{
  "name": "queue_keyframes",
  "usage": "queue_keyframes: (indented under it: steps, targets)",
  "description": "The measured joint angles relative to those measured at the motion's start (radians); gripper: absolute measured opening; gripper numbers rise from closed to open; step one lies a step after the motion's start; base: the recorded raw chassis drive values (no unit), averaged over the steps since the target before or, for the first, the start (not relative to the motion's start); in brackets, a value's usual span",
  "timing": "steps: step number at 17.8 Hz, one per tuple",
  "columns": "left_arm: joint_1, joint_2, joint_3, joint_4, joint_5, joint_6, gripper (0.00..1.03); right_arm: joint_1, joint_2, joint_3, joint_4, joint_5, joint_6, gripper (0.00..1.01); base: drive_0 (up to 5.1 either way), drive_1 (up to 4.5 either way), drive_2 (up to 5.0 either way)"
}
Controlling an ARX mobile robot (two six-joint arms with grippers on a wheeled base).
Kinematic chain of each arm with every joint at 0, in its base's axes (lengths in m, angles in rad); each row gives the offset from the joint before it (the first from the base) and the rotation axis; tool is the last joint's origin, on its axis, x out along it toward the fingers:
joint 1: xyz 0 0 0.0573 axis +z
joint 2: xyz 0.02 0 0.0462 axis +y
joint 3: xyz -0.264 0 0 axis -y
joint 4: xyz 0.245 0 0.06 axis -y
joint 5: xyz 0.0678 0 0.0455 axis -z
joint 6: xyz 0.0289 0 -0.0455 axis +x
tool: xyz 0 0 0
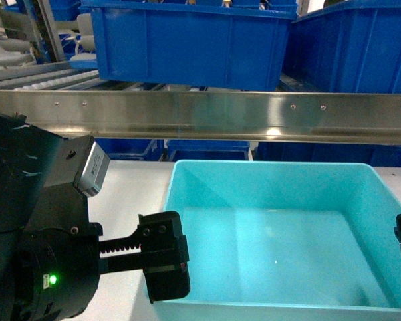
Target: Organize blue bins on left shelf correctly
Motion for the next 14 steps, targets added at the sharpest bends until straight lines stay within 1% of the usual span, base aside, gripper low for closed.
queue_keyframes:
  steps: [2, 4, 6, 14]
  targets:
    - [-0.017, 0.008, 0.001, -0.002, -0.002, -0.005, 0.98, -0.013, 0.018, 0.01, -0.003, -0.006, 0.004, 0.98, 0.0, 0.0, 0.0]
    - [-0.024, 0.043, 0.003, 0.006, -0.005, -0.019, 0.98, -0.015, 0.031, 0.011, -0.013, -0.011, 0.007, 0.98, 0.0, 0.0, 0.0]
    - [-0.021, 0.073, 0.003, 0.01, -0.004, -0.03, 0.98, -0.014, 0.037, 0.011, -0.02, -0.016, 0.008, 0.98, 0.0, 0.0, 0.0]
    - [-0.012, 0.185, 0.072, 0.031, -0.014, -0.037, 0.98, -0.018, 0.07, 0.021, -0.019, -0.028, 0.01, 0.98, 0.0, 0.0, 0.0]
